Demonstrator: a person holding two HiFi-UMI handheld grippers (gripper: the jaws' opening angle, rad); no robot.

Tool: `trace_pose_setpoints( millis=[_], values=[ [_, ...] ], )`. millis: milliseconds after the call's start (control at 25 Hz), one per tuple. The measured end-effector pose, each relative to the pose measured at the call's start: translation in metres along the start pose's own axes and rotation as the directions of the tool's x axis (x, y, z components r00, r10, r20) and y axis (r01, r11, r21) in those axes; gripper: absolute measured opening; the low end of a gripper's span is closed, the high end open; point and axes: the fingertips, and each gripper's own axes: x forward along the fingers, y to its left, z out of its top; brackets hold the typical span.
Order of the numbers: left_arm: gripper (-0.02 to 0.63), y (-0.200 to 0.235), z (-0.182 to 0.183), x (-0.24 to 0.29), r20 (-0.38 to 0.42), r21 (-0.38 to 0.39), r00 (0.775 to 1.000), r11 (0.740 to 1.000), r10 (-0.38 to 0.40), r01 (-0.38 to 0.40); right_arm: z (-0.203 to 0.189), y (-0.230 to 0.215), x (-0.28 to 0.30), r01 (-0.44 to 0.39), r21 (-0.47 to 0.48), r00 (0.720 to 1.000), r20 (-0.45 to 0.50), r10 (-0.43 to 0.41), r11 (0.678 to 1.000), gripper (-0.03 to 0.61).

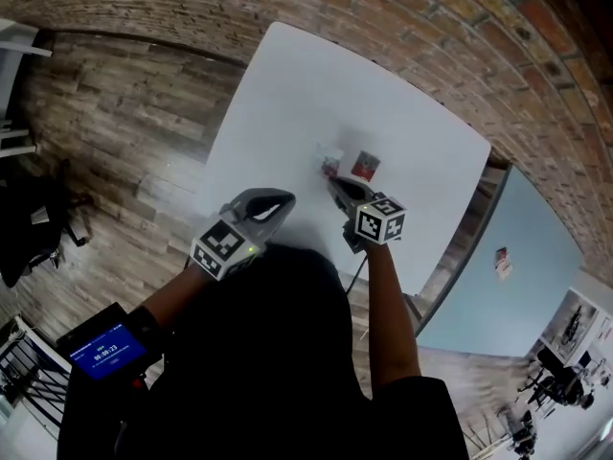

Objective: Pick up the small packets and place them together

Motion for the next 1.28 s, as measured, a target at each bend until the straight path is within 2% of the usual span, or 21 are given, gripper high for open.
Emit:
trace_pose_setpoints(
  millis=[120, 280, 560, 720, 840, 960, 1280],
  values=[
    [0.000, 0.004, -0.004, -0.003, -0.004, -0.021, 1.000, 1.000, 0.021, -0.021, -0.009, -0.018, 0.006, 0.007, 0.068, 0.999, -0.040, -0.004, 0.998, 0.008],
    [0.000, 0.013, -0.006, -0.011, -0.001, -0.049, 0.998, 0.997, 0.061, -0.061, -0.015, -0.038, 0.011, 0.028, 0.153, 0.999, -0.031, -0.023, 0.988, 0.008],
    [0.000, 0.027, -0.021, -0.022, -0.006, -0.111, 0.994, 0.987, 0.113, -0.113, -0.030, -0.065, 0.016, 0.111, 0.208, 0.992, -0.087, -0.095, 0.972, 0.008],
    [0.000, 0.026, -0.022, -0.026, -0.009, -0.112, 0.994, 0.988, 0.106, -0.106, -0.031, -0.066, 0.021, 0.141, 0.250, 0.988, -0.093, -0.122, 0.958, 0.017],
    [0.000, 0.022, -0.022, -0.023, -0.005, -0.105, 0.995, 0.990, 0.096, -0.096, -0.028, -0.066, 0.022, 0.135, 0.270, 0.990, -0.066, -0.122, 0.953, 0.031],
    [0.000, 0.020, -0.018, -0.023, 0.005, -0.114, 0.996, 0.990, 0.090, -0.089, -0.028, -0.066, 0.020, 0.148, 0.263, 0.989, -0.062, -0.137, 0.953, 0.078],
    [0.000, 0.028, -0.021, -0.027, 0.003, -0.136, 0.994, 0.984, 0.114, -0.112, -0.031, -0.067, 0.012, 0.203, 0.199, 0.976, -0.115, -0.182, 0.959, 0.107]
  ],
)
